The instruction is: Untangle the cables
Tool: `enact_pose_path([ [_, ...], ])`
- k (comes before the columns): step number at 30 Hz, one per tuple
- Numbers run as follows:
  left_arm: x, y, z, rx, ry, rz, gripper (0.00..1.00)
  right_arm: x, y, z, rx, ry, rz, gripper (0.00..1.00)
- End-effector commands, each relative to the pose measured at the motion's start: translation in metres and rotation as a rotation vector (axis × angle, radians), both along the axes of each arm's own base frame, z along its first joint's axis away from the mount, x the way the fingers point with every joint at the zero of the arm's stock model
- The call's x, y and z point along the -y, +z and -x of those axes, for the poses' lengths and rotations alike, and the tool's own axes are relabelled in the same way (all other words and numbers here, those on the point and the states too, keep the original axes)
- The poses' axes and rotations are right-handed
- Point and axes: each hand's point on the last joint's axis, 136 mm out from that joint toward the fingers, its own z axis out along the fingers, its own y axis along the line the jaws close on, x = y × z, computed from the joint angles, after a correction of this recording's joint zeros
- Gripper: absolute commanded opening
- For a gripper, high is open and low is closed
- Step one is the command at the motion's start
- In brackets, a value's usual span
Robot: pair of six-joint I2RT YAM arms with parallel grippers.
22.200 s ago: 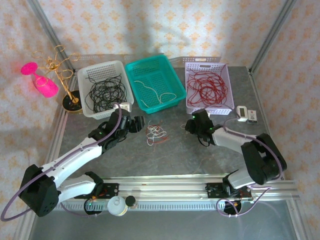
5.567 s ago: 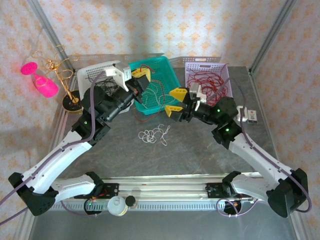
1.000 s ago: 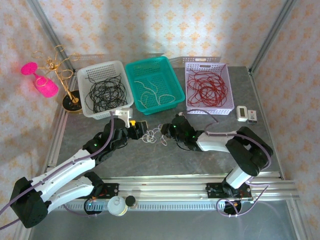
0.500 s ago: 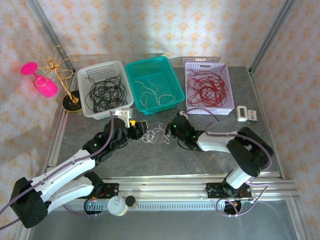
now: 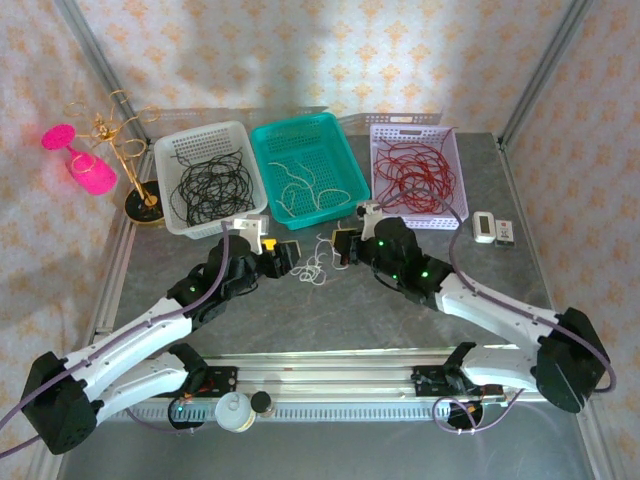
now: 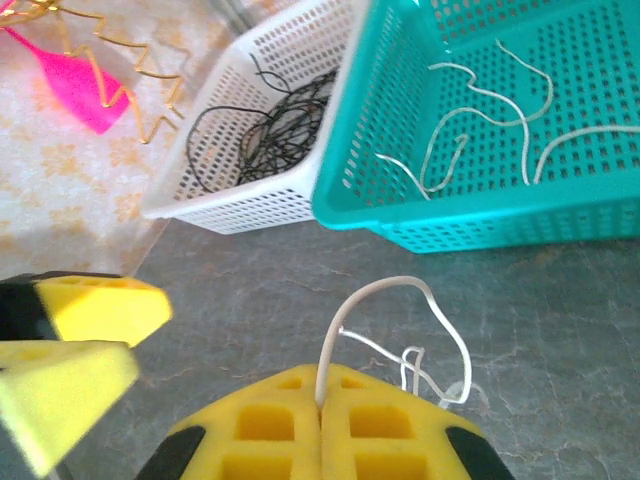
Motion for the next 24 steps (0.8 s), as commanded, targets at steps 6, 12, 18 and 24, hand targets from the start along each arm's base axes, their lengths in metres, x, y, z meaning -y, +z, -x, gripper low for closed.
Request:
enact_pose_path([
  [6,0.029,0.021,0.0,0.15,-0.135,0.122,0.7,-0.013,0.029,0.009,0.068,0.11,-0.011,0.0],
  [12,0.038,0.013,-0.008,0.211,-0.176,0.062,0.59,-0.016,0.033,0.01,0.062,0.121,-0.035,0.0],
  [18,0.055,0.0,-0.023,0.201,-0.221,0.003,0.57,-0.018,0.033,0.011,0.053,0.131,-0.047,0.0],
  [24,0.071,0.002,-0.037,0.215,-0.249,0.005,0.5,-0.018,0.031,0.013,0.044,0.135,-0.051,0.0],
])
